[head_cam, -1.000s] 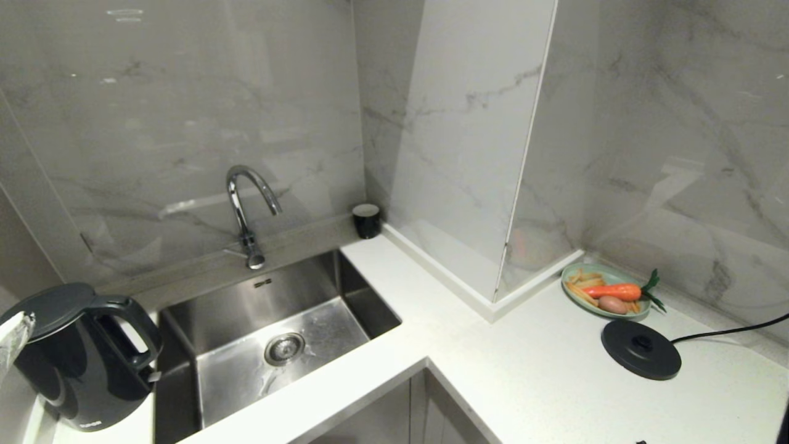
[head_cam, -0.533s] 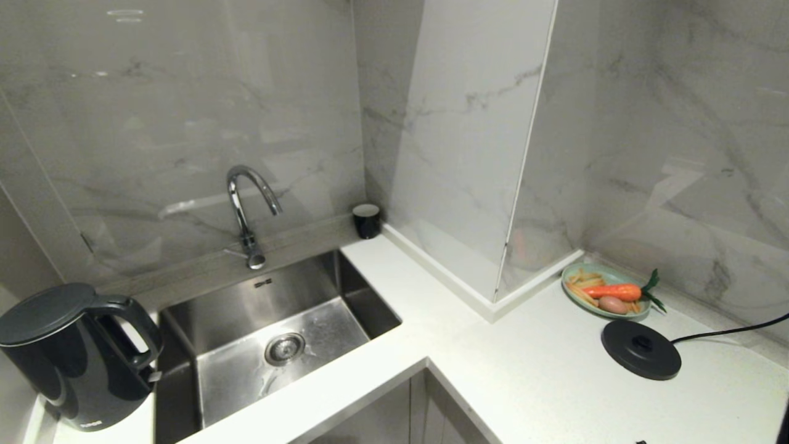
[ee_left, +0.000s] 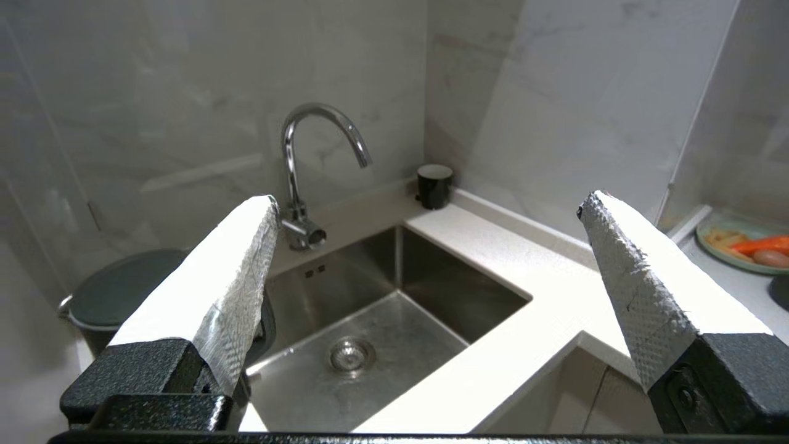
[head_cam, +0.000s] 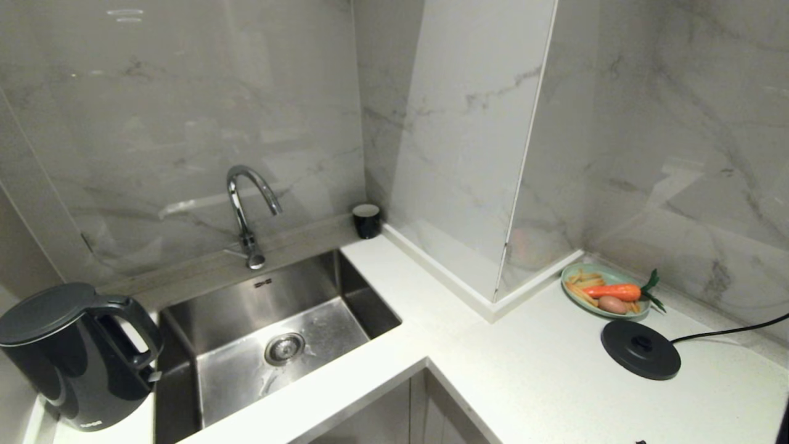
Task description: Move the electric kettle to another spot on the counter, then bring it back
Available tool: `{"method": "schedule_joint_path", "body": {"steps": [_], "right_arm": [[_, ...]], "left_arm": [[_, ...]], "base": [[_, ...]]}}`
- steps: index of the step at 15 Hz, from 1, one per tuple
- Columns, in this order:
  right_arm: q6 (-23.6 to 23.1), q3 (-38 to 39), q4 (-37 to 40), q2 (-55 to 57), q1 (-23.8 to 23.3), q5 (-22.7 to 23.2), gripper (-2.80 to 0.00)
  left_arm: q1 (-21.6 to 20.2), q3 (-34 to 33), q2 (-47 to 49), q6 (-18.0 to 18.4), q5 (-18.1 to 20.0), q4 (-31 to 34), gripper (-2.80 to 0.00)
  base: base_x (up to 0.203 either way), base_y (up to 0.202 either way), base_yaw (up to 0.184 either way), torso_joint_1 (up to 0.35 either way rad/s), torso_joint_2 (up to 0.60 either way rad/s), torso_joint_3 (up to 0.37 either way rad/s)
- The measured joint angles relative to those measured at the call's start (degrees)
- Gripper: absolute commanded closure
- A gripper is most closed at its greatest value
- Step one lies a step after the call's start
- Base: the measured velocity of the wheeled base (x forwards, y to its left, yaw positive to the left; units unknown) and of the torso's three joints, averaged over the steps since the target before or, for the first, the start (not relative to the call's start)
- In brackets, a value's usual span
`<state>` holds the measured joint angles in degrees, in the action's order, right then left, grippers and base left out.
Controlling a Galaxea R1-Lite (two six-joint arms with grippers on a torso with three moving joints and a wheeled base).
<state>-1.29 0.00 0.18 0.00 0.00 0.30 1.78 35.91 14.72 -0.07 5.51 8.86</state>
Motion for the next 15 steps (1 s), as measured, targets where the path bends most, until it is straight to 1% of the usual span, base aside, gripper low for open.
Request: {"method": "schedule_joint_path", "body": {"steps": [2,7,10,11,12,13,14,15], "right_arm": [[0.02,0.0,-0.01,0.0,0.0,0.0,0.0],[0.0,0.0,0.0,0.0,0.0,0.03,0.0],[-0.07,0.0,0.0,0.0,0.0,0.1,0.0],[-0.05,0.0,-0.01,0.0,0.0,0.1,0.0],[-0.02,0.0,-0.01,0.0,0.0,0.05,0.0],[-0.02,0.0,0.0,0.0,0.0,0.02,0.0],[0.0,0.0,0.0,0.0,0.0,0.05,0.0],[-0.03,0.0,0.0,0.0,0.0,0.02,0.0]], "left_arm": [[-0.42,-2.18,-1.64,0.29,-0.11,0.26,-2.8],[-1.57,-13.51,-8.17,0.51,-1.89,3.45,-2.8],[-1.67,-21.12,-10.33,0.7,-5.29,3.4,-2.8],[-1.68,-23.14,-11.05,0.75,-5.73,3.38,-2.8],[-1.71,-24.82,-11.86,1.46,-6.09,3.25,-2.8],[-1.73,-27.1,-12.71,3.12,-7.28,3.19,-2.8],[-1.71,-28.54,-13.36,4.05,-9.35,2.1,-2.8],[-1.71,-29.3,-13.84,3.62,-10.43,0.91,-2.8]], "base": [[0.0,0.0,0.0,0.0,0.0,0.0],[0.0,0.0,0.0,0.0,0.0,0.0],[0.0,0.0,0.0,0.0,0.0,0.0],[0.0,0.0,0.0,0.0,0.0,0.0],[0.0,0.0,0.0,0.0,0.0,0.0],[0.0,0.0,0.0,0.0,0.0,0.0],[0.0,0.0,0.0,0.0,0.0,0.0],[0.0,0.0,0.0,0.0,0.0,0.0]]}}
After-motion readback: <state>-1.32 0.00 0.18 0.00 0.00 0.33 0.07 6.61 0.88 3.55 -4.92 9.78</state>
